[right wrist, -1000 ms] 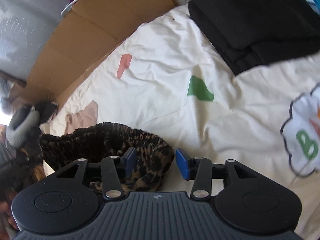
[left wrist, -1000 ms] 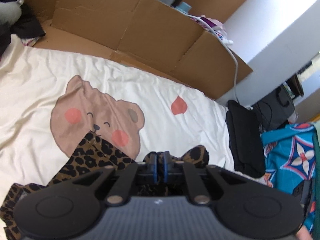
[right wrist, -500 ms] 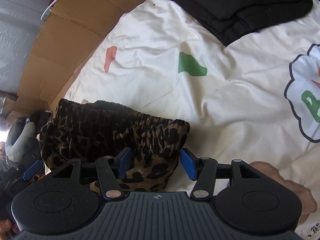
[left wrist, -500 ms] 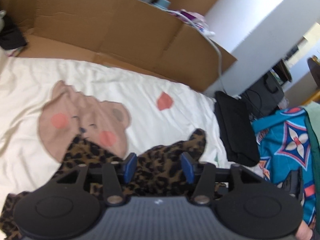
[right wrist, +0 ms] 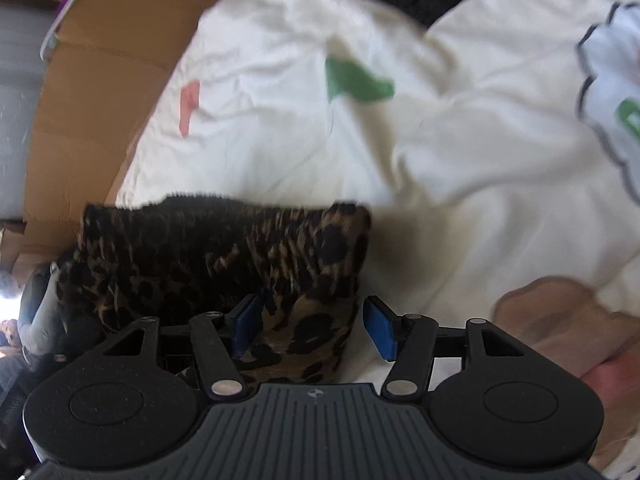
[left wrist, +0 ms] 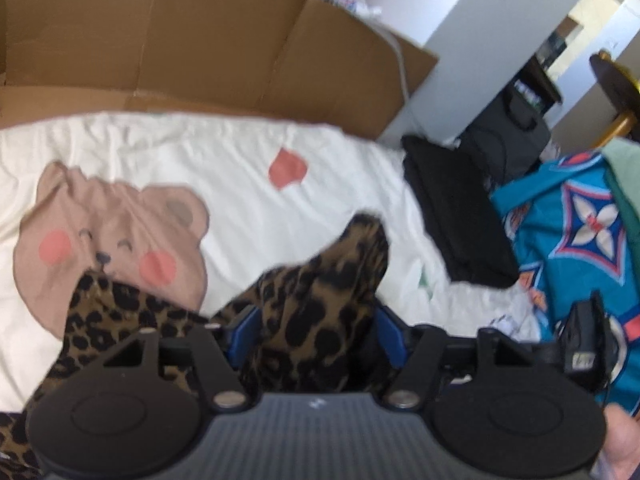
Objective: Fold clothes
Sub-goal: 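Lift and drag the garment across the sheet with both tools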
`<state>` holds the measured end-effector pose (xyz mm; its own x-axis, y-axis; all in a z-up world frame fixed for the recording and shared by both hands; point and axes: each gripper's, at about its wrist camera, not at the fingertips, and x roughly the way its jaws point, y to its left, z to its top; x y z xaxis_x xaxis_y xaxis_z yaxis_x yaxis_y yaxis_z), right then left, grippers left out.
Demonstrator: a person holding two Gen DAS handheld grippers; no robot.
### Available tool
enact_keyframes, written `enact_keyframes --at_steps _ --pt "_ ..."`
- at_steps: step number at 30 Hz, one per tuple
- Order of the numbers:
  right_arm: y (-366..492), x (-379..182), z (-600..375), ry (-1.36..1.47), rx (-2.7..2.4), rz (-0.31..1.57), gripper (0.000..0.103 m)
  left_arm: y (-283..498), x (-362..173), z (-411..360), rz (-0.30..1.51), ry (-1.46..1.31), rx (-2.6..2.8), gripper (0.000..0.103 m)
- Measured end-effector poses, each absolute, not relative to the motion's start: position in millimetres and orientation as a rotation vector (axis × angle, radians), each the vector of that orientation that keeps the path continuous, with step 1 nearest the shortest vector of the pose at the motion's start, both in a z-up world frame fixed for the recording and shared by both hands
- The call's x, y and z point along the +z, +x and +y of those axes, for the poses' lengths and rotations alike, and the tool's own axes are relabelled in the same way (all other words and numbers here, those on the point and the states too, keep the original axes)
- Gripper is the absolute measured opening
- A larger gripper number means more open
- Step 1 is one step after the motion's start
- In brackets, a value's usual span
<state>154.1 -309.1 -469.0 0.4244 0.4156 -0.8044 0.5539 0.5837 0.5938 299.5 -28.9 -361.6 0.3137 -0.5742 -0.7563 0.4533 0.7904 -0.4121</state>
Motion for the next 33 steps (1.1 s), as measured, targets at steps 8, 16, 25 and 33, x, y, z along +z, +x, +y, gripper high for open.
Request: enact_keyframes --at_steps 8,16,25,33 --pt "163 -458 -315 0.866 -0.021 1.164 0.009 315 -366 -7 1.064 -0.143 -0.594 0.007" --pt "192 -437 -325 0.663 0.055 1.112 0.008 341 -365 29 1.066 -0.182 -0.480 0.005" --pt "256 -414 -316 0.436 0.154 1.076 0.008 363 -360 64 1.052 -0.198 -0.399 0.005" --pt "317 -394 -294 0.290 0.235 1.027 0.008 378 -353 93 1.025 -0.223 -0.319 0.005"
